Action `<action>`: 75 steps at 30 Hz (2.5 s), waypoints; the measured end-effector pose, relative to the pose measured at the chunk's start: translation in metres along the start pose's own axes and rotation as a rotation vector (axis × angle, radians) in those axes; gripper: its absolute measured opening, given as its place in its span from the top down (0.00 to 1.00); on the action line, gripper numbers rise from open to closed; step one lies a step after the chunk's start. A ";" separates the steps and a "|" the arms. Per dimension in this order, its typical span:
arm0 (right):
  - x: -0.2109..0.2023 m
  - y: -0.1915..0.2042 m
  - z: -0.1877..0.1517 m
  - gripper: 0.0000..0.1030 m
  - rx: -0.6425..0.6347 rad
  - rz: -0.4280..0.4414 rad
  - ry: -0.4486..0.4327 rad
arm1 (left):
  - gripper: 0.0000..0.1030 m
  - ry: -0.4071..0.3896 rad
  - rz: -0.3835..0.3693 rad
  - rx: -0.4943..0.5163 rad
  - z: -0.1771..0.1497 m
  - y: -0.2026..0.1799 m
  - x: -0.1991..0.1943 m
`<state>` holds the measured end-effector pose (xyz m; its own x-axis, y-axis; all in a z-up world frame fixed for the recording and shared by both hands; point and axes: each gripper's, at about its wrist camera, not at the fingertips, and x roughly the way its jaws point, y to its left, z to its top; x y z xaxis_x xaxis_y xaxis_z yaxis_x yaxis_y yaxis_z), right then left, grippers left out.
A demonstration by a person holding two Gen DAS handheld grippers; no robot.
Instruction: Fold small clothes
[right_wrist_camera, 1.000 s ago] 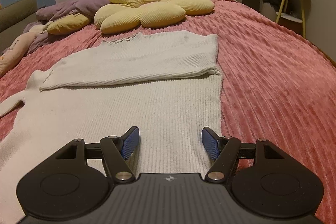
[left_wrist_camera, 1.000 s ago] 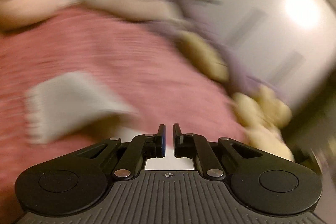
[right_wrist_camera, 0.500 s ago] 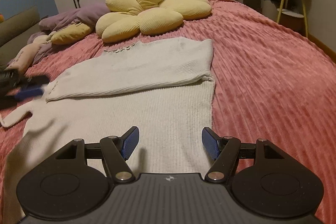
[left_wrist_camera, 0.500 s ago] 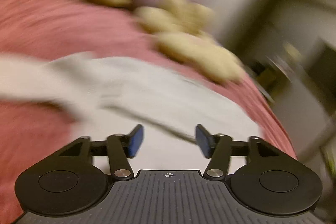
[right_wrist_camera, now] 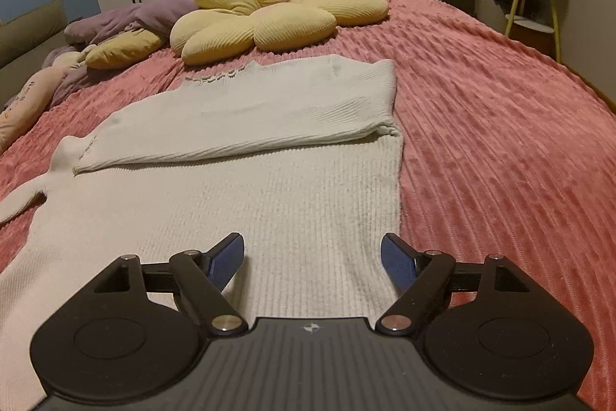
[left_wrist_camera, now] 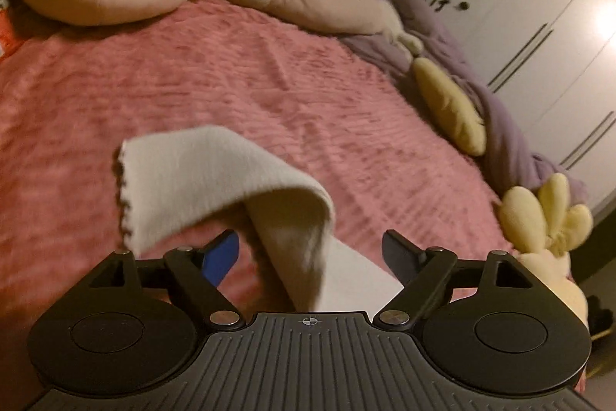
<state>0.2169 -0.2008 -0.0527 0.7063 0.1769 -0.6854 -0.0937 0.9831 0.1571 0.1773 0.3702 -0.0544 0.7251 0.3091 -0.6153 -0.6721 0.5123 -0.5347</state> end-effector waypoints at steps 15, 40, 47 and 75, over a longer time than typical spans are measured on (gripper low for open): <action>0.001 0.005 -0.001 0.22 -0.036 -0.017 0.004 | 0.83 0.017 -0.057 -0.339 0.011 0.049 0.020; -0.019 -0.027 0.016 0.23 0.100 0.067 -0.053 | 0.30 0.216 -0.515 0.611 -0.175 -0.207 -0.065; 0.016 -0.015 0.060 0.25 0.127 0.198 -0.026 | 0.29 0.230 -0.272 0.600 -0.174 -0.152 -0.040; 0.085 -0.008 0.108 0.90 -0.026 -0.017 -0.036 | 0.23 0.205 -0.170 0.639 -0.165 -0.161 0.000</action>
<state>0.3529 -0.1986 -0.0354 0.7330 0.1592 -0.6614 -0.0997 0.9869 0.1270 0.2603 0.1553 -0.0638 0.7274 0.0578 -0.6838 -0.2863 0.9312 -0.2258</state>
